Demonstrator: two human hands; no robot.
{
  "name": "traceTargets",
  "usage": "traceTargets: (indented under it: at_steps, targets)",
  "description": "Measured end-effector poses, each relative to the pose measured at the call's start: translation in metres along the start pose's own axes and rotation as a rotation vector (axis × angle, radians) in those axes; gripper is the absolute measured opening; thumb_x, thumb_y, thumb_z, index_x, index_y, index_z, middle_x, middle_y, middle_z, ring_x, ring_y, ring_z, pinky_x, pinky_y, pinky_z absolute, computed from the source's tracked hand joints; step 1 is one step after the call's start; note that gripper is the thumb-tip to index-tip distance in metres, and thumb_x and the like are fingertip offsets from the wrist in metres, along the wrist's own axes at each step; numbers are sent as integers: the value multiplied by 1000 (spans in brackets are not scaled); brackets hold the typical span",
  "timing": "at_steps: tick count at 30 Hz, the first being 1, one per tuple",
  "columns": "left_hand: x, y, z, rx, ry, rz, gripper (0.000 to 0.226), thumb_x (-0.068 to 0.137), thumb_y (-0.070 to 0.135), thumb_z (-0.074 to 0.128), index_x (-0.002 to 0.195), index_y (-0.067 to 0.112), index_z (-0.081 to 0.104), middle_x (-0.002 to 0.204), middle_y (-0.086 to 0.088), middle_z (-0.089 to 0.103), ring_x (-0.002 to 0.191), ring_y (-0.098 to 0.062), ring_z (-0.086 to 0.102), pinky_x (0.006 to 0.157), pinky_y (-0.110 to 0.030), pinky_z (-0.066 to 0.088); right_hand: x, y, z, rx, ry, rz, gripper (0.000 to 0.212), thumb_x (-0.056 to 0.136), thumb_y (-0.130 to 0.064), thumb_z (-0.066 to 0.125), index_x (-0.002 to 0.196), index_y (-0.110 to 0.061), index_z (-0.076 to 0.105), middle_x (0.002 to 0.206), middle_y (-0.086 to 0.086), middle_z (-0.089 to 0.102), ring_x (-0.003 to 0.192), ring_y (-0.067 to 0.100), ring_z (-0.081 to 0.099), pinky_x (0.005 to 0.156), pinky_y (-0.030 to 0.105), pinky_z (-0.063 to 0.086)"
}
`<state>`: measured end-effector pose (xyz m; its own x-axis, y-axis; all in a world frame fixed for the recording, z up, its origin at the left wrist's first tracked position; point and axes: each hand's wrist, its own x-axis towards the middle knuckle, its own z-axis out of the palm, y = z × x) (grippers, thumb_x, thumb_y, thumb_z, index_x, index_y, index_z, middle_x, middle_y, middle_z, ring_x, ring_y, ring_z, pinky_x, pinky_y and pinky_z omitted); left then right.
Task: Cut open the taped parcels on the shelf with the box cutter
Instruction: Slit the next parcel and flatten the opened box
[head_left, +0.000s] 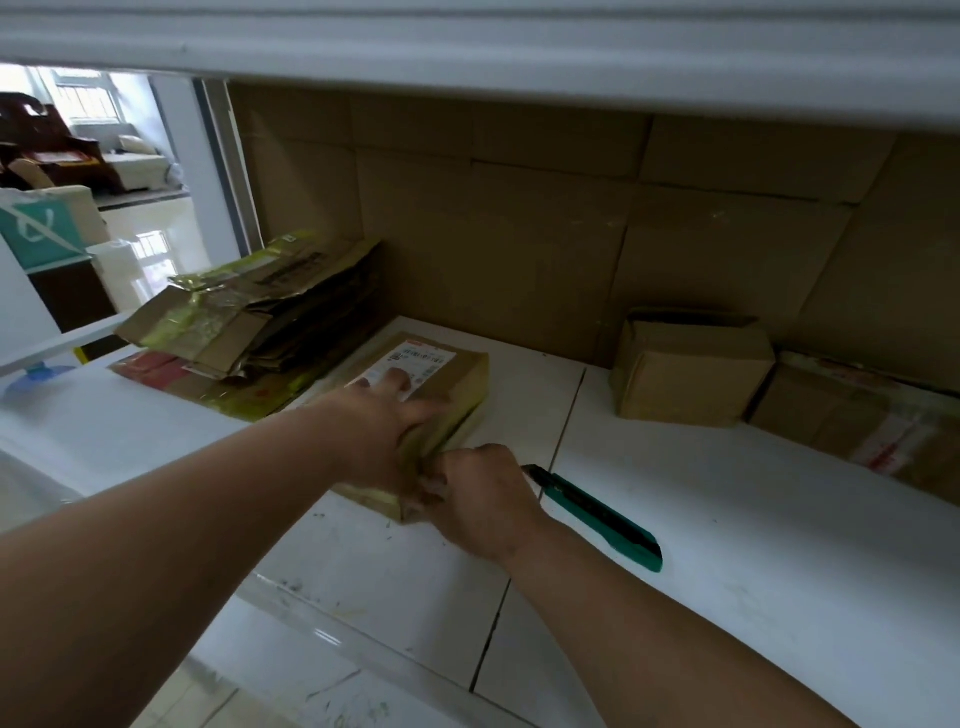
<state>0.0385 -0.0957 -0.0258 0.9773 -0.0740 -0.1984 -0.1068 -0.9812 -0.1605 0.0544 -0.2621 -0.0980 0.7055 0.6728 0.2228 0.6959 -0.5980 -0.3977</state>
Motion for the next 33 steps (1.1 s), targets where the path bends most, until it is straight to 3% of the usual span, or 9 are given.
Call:
traceTargets:
  at_steps: [3,6,10,14,19,23,27,30,33]
  targets:
    - [-4,-4,2,-8,7,21,105,63,78,68,140,63,0,156,-2,10,140,-36,27,107,-47,39,0,6,-8,155,-80,96,20,89,-30,63,97,-15,73,97,4,72,92,22,64,80,32,51]
    - [-8,-8,2,-28,36,64,95,72,58,74,142,61,9,158,-1,14,138,-30,33,106,-42,42,1,23,-16,215,-13,290,24,90,-22,61,109,-13,70,111,5,69,104,22,62,91,31,50]
    - [-16,-14,3,-39,84,147,84,79,45,74,139,58,17,161,6,14,140,-23,32,104,-37,39,4,41,-26,247,90,473,42,91,-20,56,133,-16,55,132,5,55,116,23,55,90,25,43]
    - [-26,-26,6,72,110,196,84,80,47,73,140,55,15,161,9,14,145,-19,21,111,-41,27,8,41,-33,392,104,554,70,89,-9,55,153,-20,27,154,4,35,135,26,42,108,33,38]
    - [-35,-25,13,49,126,198,82,82,36,74,141,46,18,160,10,10,141,-22,27,107,-38,38,18,26,-34,550,77,479,62,93,-11,50,149,-31,32,140,1,50,116,19,51,88,28,36]
    - [-42,-31,21,30,166,219,71,90,40,64,145,39,21,161,9,9,140,-21,31,106,-36,41,22,25,-33,581,126,495,54,94,-9,50,145,-23,41,139,2,52,129,26,49,94,30,38]
    - [-52,-43,32,-14,233,231,65,96,43,52,152,36,21,162,8,10,143,-19,27,110,-36,38,20,30,-35,563,118,599,63,93,-8,48,152,-19,29,150,5,39,136,28,40,110,41,37]
    - [-56,-47,33,-91,284,224,62,96,46,46,153,36,22,162,9,15,143,-20,29,110,-37,37,22,30,-37,598,146,577,50,91,-9,48,140,-20,46,136,6,50,120,27,52,97,37,46]
    - [-60,-47,29,-149,333,209,65,90,56,29,152,37,24,160,8,23,140,-21,36,107,-35,38,25,29,-42,652,186,581,48,88,-7,51,132,-25,48,129,2,51,113,22,52,89,33,45]
